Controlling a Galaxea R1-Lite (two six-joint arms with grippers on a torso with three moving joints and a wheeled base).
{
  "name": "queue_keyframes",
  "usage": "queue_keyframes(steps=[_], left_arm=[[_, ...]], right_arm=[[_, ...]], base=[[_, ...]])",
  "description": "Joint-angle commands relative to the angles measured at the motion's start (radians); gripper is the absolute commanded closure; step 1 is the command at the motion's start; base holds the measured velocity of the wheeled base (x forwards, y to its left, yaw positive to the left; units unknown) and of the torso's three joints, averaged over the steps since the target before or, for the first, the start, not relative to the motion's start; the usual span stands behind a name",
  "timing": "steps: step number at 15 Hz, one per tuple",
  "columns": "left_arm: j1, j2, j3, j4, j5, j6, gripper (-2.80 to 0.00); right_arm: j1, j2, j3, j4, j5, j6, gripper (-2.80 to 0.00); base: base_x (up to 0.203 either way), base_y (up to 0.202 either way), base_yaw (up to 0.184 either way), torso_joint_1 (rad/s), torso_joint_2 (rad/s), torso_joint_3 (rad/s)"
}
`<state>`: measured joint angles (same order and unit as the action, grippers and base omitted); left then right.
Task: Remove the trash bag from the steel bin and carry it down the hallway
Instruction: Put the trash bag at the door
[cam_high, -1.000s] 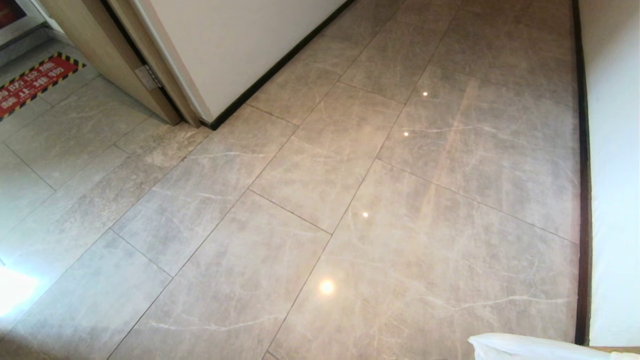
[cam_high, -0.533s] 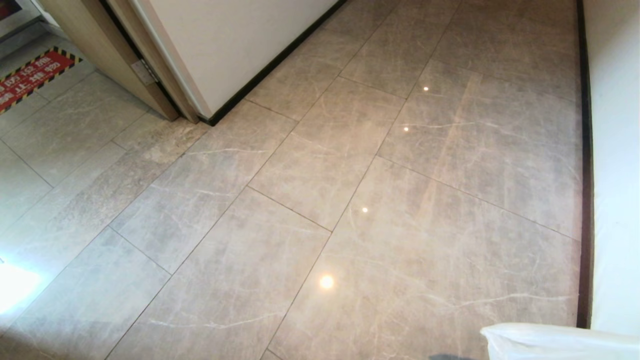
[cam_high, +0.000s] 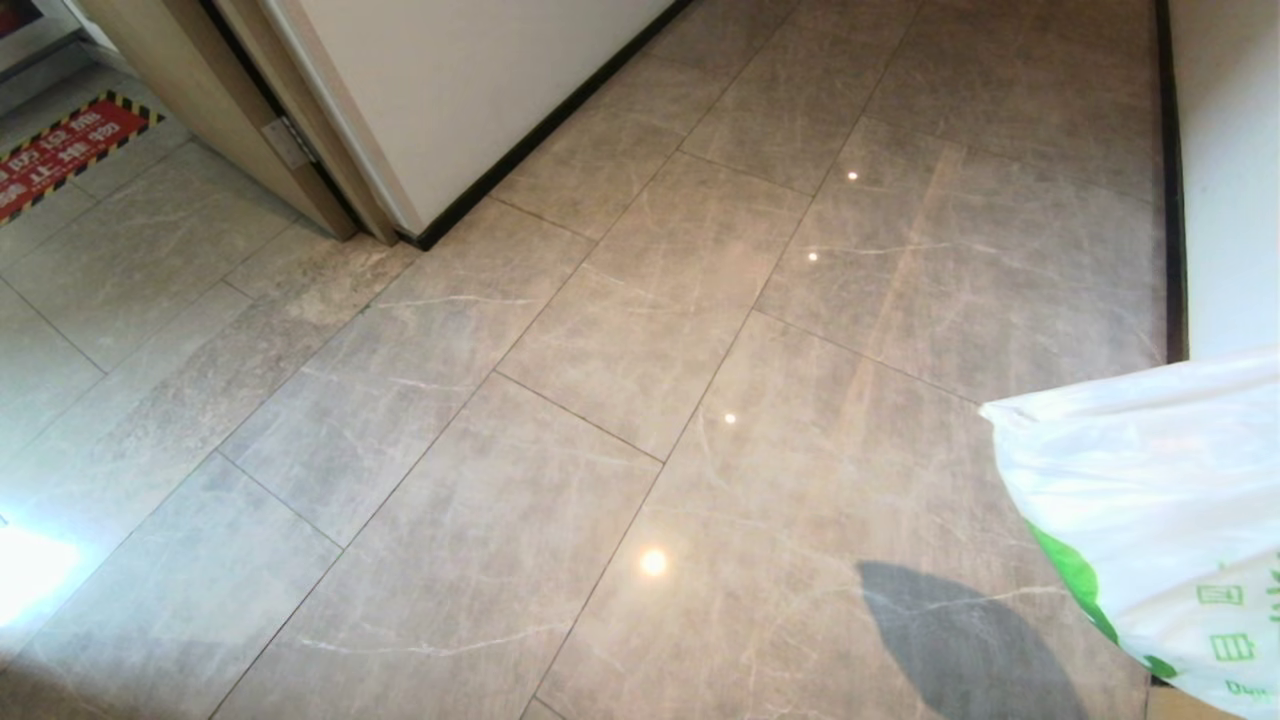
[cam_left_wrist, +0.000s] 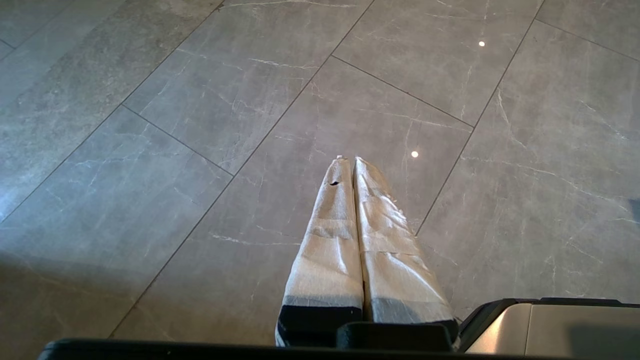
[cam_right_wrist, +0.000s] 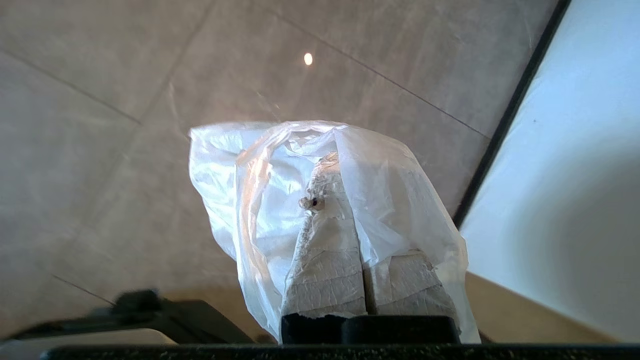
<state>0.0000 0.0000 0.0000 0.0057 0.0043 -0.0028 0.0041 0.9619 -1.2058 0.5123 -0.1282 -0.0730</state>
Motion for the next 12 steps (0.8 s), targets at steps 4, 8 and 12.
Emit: queue_keyframes(steps=[4,8,12], left_arm=[[0.0,0.0,0.0,0.0,0.0,0.0,0.0],[0.0,0.0,0.0,0.0,0.0,0.0,0.0],[0.0,0.0,0.0,0.0,-0.001,0.0,0.0]], right_arm=[[-0.044,0.348,0.182,-0.019,-0.01,-0.049,0.0],[-0.058,0.446,0.423,-0.355,0.174,0.175,0.0],[-0.128,0.592,0.575,-0.604,0.13,-0.074,0.0]], base=[[0.0,0.0,0.0,0.0,0.0,0.0],[0.0,0.0,0.0,0.0,0.0,0.0],[0.0,0.0,0.0,0.0,0.0,0.0]])
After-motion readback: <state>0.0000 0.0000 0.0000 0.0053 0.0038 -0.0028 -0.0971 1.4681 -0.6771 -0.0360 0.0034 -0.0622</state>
